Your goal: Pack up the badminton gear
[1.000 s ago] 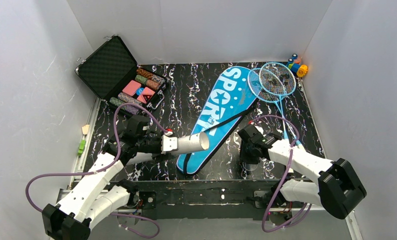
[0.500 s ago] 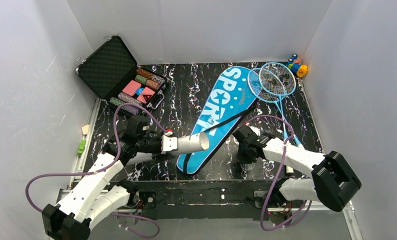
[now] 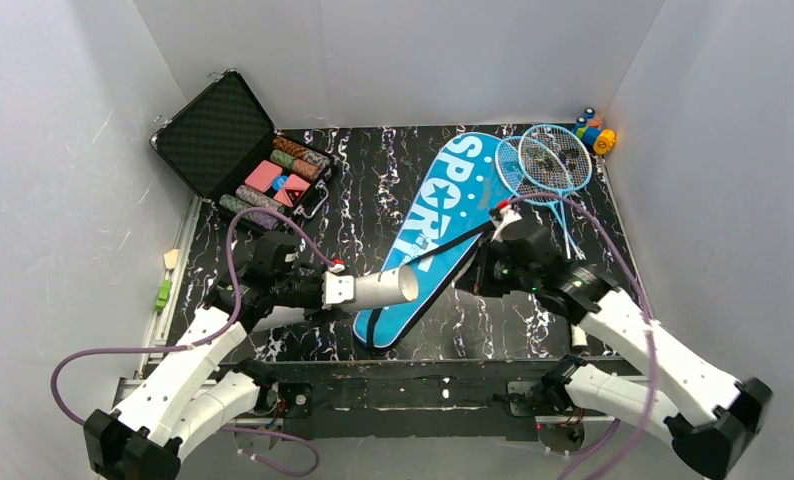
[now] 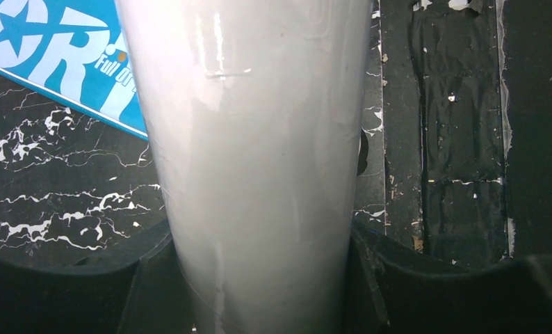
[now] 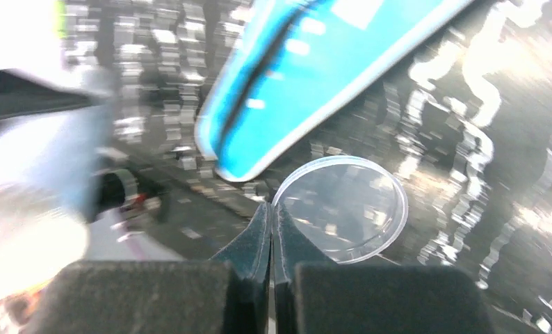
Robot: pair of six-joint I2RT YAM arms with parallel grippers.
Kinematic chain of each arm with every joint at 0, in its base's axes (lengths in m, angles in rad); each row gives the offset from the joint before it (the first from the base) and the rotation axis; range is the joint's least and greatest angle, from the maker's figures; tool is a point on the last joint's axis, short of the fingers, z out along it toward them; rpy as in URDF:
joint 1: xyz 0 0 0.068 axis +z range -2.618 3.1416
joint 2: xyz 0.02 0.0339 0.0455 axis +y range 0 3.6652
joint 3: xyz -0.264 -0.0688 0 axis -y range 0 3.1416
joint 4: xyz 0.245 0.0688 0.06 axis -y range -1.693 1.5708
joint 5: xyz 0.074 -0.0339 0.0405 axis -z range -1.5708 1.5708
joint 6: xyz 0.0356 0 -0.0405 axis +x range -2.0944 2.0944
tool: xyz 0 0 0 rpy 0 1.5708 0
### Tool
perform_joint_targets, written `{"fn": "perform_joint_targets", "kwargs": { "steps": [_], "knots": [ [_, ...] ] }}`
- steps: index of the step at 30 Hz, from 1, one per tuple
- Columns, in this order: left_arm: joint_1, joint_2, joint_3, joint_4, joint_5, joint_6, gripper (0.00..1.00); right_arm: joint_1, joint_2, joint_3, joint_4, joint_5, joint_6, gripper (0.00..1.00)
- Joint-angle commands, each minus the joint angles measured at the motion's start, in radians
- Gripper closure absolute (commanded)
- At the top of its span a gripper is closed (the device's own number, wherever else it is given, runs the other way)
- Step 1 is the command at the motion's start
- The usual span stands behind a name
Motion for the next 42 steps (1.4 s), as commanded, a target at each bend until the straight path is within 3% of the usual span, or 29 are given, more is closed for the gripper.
{"fn": "perform_joint_targets", "kwargs": {
  "steps": [1,6,8,13,25,42],
  "knots": [
    [-0.004,-0.026,-0.008,0.02,0.036,0.0,1.0,0.005,-0.107,0.136,0.073,-0.303,-0.078,0.99],
    [-0.004,-0.024,-0.009,0.028,0.044,-0.004,1.0,0.005,-0.18,0.124,0.255,-0.551,-0.047,0.99],
    [-0.004,-0.024,-0.008,0.029,0.047,-0.004,1.0,0.005,-0.211,0.076,0.374,-0.589,-0.005,0.99],
    [-0.004,-0.026,-0.006,0.03,0.046,-0.006,1.0,0.005,-0.184,0.083,0.431,-0.649,0.01,0.99],
    [-0.004,-0.022,0.002,0.033,0.054,-0.007,1.0,0.006,-0.074,0.039,0.649,-0.72,0.075,0.99],
    [-0.004,-0.03,0.001,0.038,0.052,-0.011,1.0,0.022,0.009,0.012,0.739,-0.75,0.101,0.99]
  ]
}}
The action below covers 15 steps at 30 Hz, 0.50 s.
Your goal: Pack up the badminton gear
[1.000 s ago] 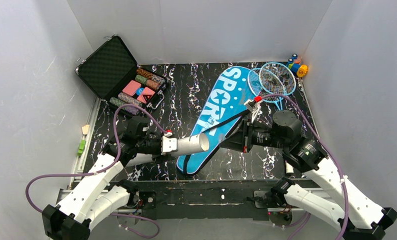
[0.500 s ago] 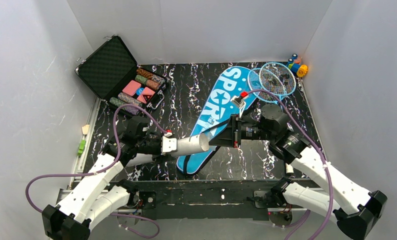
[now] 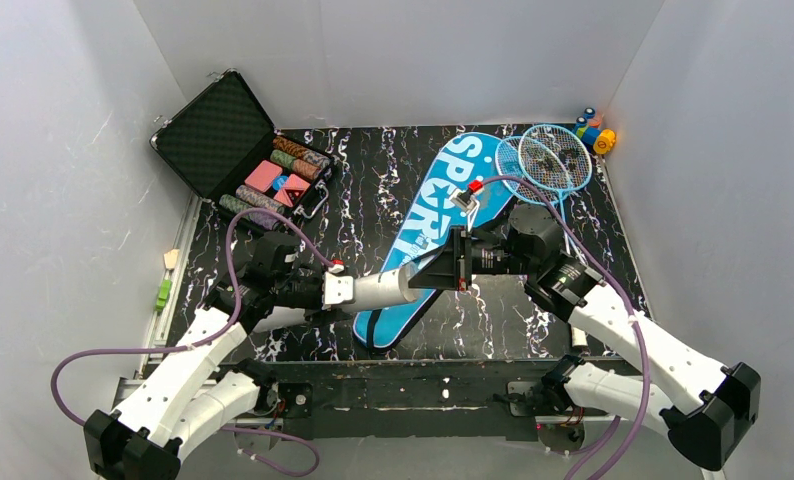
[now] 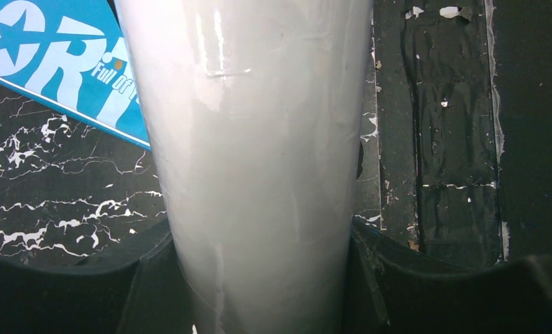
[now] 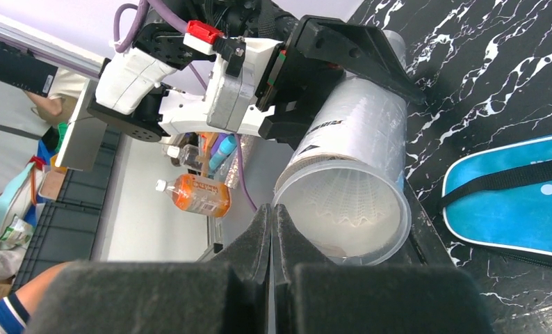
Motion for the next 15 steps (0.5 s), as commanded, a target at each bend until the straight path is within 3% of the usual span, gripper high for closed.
{"fn": "perform_joint_targets", "kwargs": {
  "steps": [1,15],
  "knots": [
    [-0.004,-0.025,0.012,0.028,0.026,-0.004,1.0,0.01,-0.003,-0.018,0.069,-0.026,0.01,0.99],
    [-0.004,-0.015,0.019,0.032,0.031,-0.007,1.0,0.014,-0.007,-0.052,0.141,-0.059,0.043,0.99]
  ]
}}
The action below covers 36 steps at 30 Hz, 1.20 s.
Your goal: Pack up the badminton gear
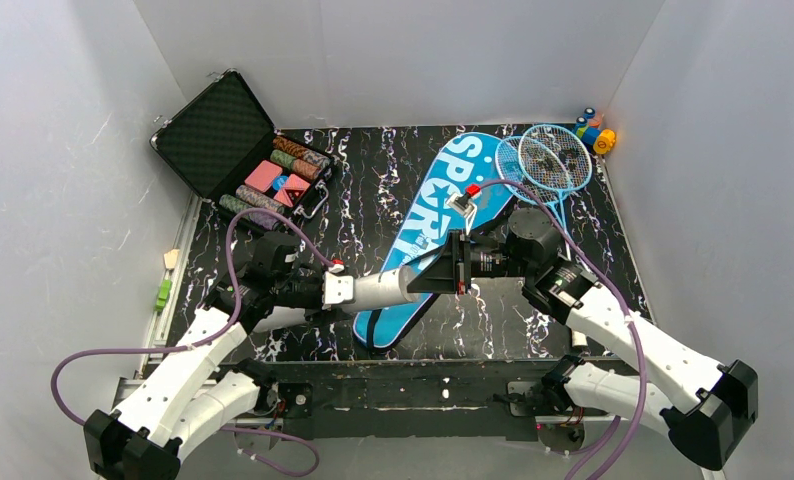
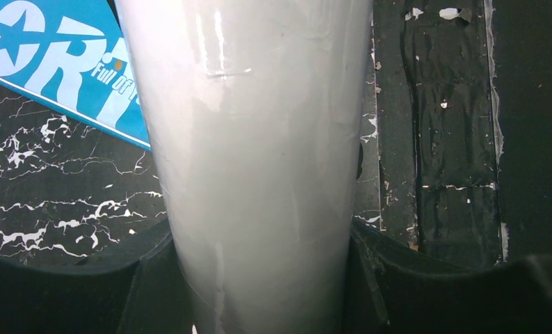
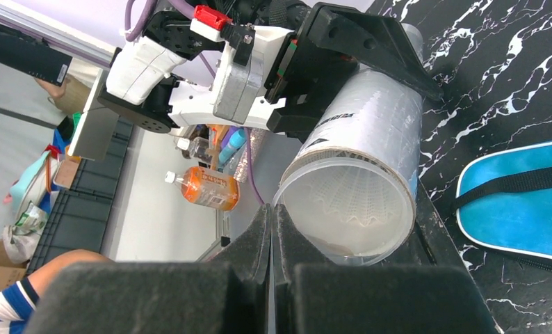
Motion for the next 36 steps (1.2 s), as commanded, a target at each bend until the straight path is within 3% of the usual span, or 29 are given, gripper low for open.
{"fn": "perform_joint_targets", "kwargs": {
  "steps": [1,17,28,36],
  "knots": [
    [-0.003,-0.016,0.018,0.027,0.031,-0.002,1.0,0.006,-0.01,-0.017,0.08,-0.027,0.014,0.99],
    [-0.003,-0.018,0.032,0.024,0.044,-0.014,1.0,0.006,0.021,-0.052,0.132,-0.021,-0.003,0.99],
    [-0.003,-0.017,0.037,0.022,0.056,-0.017,1.0,0.006,0.002,-0.101,0.227,-0.013,0.039,0.69],
    [-0.003,-0.02,0.041,0.021,0.064,-0.022,1.0,0.002,-0.006,-0.136,0.286,-0.003,0.076,0.65]
  ]
}}
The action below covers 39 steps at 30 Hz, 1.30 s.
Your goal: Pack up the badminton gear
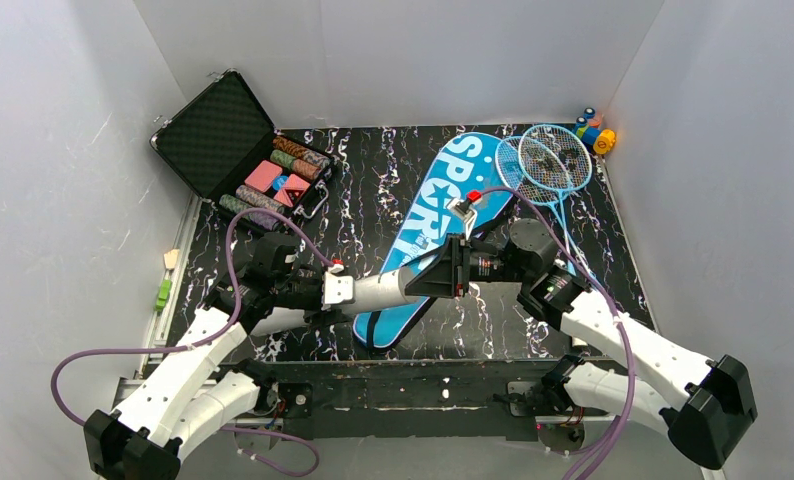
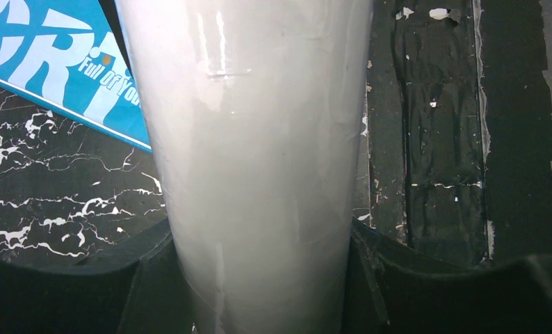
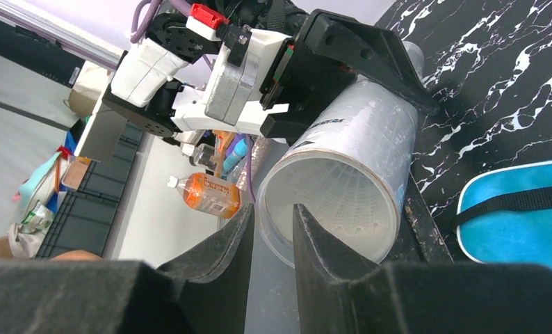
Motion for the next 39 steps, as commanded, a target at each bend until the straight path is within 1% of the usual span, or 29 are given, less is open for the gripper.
{"fn": "perform_joint_targets", "kwargs": {
  "steps": [1,6,9,11,15,21,29,39],
  "knots": [
    [-0.003,-0.02,0.043,0.042,0.059,-0.008,1.0,-0.001,-0.014,-0.029,0.087,0.004,0.029,0.65],
    [-0.003,-0.02,0.047,0.043,0.064,-0.016,1.0,-0.018,-0.034,-0.076,0.124,0.019,0.061,0.66],
    [-0.003,-0.02,0.049,0.043,0.069,-0.021,1.0,-0.038,-0.055,-0.107,0.141,0.028,0.079,0.68],
    [-0.003,-0.019,0.051,0.043,0.071,-0.021,1.0,-0.044,-0.058,-0.118,0.15,0.03,0.09,0.72],
    [-0.003,-0.015,0.055,0.043,0.076,-0.022,1.0,-0.046,-0.043,-0.123,0.153,0.028,0.098,0.84],
    [-0.003,-0.015,0.059,0.044,0.081,-0.027,1.0,-0.046,0.007,-0.115,0.224,0.015,0.129,0.9],
    [-0.003,-0.016,0.066,0.044,0.083,-0.03,1.0,-0.045,0.097,-0.15,0.411,-0.013,0.224,0.97],
    [-0.003,-0.018,0.068,0.043,0.086,-0.03,1.0,-0.089,0.214,-0.242,0.786,-0.061,0.433,0.97]
  ]
}}
